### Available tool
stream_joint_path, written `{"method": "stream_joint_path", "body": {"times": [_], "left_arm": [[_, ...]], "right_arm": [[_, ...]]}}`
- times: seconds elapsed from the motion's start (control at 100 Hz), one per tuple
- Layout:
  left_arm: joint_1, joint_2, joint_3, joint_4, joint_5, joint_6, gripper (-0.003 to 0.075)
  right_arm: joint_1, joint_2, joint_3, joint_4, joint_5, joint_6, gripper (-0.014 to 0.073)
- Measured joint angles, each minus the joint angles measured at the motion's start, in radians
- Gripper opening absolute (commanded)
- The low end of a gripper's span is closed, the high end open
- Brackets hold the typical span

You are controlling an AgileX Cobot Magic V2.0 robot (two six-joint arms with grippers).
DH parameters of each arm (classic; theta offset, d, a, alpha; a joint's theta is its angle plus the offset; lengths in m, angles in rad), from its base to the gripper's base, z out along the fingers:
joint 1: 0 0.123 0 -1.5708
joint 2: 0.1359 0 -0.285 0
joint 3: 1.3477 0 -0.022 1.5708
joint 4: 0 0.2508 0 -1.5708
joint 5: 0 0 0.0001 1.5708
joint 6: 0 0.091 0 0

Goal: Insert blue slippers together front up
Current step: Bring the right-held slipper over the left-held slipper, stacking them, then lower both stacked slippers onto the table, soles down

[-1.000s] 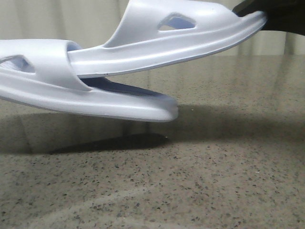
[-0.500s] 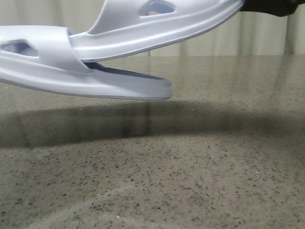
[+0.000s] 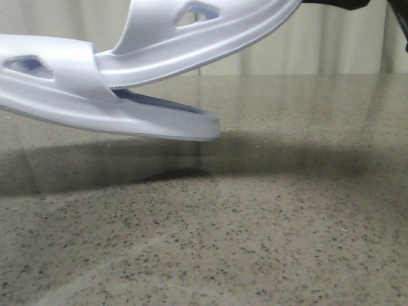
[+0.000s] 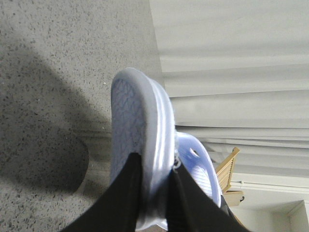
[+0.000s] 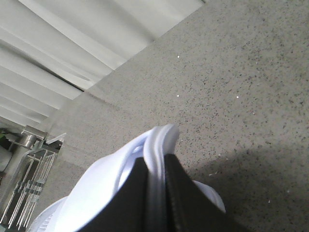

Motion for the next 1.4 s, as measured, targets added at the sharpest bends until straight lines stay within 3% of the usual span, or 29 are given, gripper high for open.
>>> {"method": "stream_joint_path", "body": {"times": [0.31, 0.4, 0.57, 0.67, 0.97, 1.4], "left_arm": [[0.002, 0.0, 0.0, 0.0, 0.002, 0.004, 0.0027], [0.002, 0.0, 0.0, 0.0, 0.004, 0.004, 0.0027], [0.002, 0.001, 0.002, 0.0, 0.031, 0.004, 0.0027], [0.002, 0.001, 0.002, 0.0, 0.042, 0.004, 0.0027], [0.002, 0.001, 0.002, 0.0, 0.052, 0.004, 0.0027], [-0.001, 0.001, 0.002, -0.013, 0.14, 0.004, 0.0027]], "right_arm": [[0.0, 0.001, 0.0, -0.113, 0.004, -0.001, -0.0066], [0.0, 0.001, 0.0, -0.145, 0.008, -0.001, 0.0024], [0.0, 0.001, 0.0, -0.187, 0.016, -0.001, 0.0283], [0.0, 0.001, 0.0, -0.211, 0.022, -0.001, 0.0358], [-0.004, -0.005, 0.0, -0.305, 0.062, -0.001, 0.0362], [-0.162, -0.23, 0.0, -0.427, 0.216, 0.003, 0.0362]]}}
